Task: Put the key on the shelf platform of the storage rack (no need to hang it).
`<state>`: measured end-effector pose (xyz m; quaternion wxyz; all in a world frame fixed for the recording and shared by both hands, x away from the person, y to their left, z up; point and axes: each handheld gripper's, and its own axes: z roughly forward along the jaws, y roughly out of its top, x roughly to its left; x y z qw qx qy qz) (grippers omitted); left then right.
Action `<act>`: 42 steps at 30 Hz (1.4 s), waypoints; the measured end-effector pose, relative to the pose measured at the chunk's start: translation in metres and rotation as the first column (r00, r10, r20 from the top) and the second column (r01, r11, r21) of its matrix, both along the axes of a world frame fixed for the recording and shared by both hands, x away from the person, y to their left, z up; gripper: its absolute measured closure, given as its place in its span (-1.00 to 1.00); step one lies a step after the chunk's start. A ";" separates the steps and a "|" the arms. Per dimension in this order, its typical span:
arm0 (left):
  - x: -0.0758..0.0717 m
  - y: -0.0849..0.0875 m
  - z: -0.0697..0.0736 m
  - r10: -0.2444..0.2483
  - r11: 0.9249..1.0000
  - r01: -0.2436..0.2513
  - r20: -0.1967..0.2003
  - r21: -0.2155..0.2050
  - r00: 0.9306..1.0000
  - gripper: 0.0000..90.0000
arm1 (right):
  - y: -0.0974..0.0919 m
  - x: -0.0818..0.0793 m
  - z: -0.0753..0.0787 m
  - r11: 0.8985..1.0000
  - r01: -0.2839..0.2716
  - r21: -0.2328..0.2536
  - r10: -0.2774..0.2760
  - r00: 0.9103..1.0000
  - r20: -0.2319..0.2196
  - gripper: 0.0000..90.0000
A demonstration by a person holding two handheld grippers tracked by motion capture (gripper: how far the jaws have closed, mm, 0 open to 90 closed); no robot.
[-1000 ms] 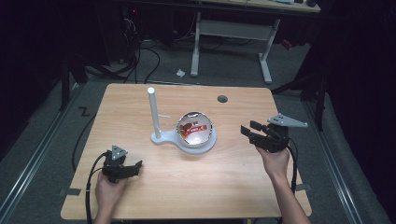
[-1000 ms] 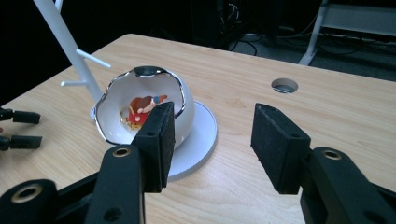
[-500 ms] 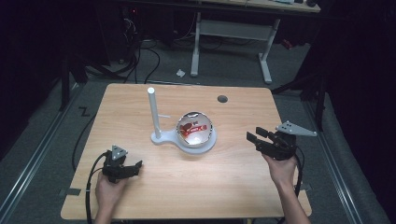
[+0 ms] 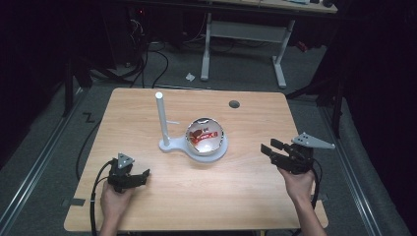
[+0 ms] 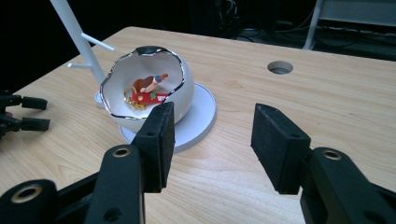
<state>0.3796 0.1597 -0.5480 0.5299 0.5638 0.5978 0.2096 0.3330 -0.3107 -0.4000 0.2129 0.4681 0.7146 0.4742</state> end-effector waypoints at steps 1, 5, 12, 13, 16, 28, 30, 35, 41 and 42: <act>0.000 0.000 0.000 0.000 1.000 0.000 0.000 0.000 1.000 -0.55 | 0.000 -0.001 -0.001 1.000 0.003 0.004 -0.003 1.000 0.000 0.11; 0.000 0.000 0.000 0.000 1.000 0.000 0.000 0.001 1.000 -0.55 | -0.001 -0.004 -0.006 1.000 0.006 0.011 -0.006 1.000 -0.005 0.11; 0.000 0.000 0.000 0.000 1.000 0.000 0.001 0.001 1.000 -0.55 | -0.003 -0.009 -0.018 1.000 0.011 0.016 -0.010 1.000 -0.023 0.11; 0.000 0.000 0.000 0.000 1.000 0.000 0.001 0.001 1.000 -0.55 | -0.004 -0.009 -0.019 1.000 0.012 0.018 -0.011 1.000 -0.027 0.11; 0.000 0.000 0.000 0.001 1.000 -0.001 0.001 0.000 1.000 -0.55 | -0.003 -0.010 -0.024 0.999 0.014 0.029 -0.013 0.999 -0.039 0.11; 0.000 0.000 0.000 0.000 1.000 0.000 0.001 0.001 1.000 -0.55 | -0.002 -0.015 -0.037 0.998 0.016 0.055 -0.014 0.999 -0.044 0.11; 0.000 0.000 0.000 -0.001 1.000 0.001 0.001 0.001 1.000 -0.55 | -0.002 -0.016 -0.039 0.998 0.019 0.055 -0.017 0.999 -0.043 0.11; 0.000 0.000 0.000 -0.001 1.000 0.001 0.000 -0.001 1.000 -0.55 | 0.000 -0.014 -0.045 0.997 0.026 0.067 -0.022 0.998 -0.061 0.11; -0.001 0.000 0.000 -0.002 1.000 0.002 0.000 0.000 1.000 -0.55 | 0.007 -0.010 -0.052 0.998 0.015 0.058 -0.011 0.998 -0.067 0.11; 0.000 0.000 0.000 -0.001 1.000 0.001 0.001 -0.001 1.000 -0.55 | 0.008 -0.009 -0.053 0.998 0.014 0.061 -0.010 0.998 -0.067 0.11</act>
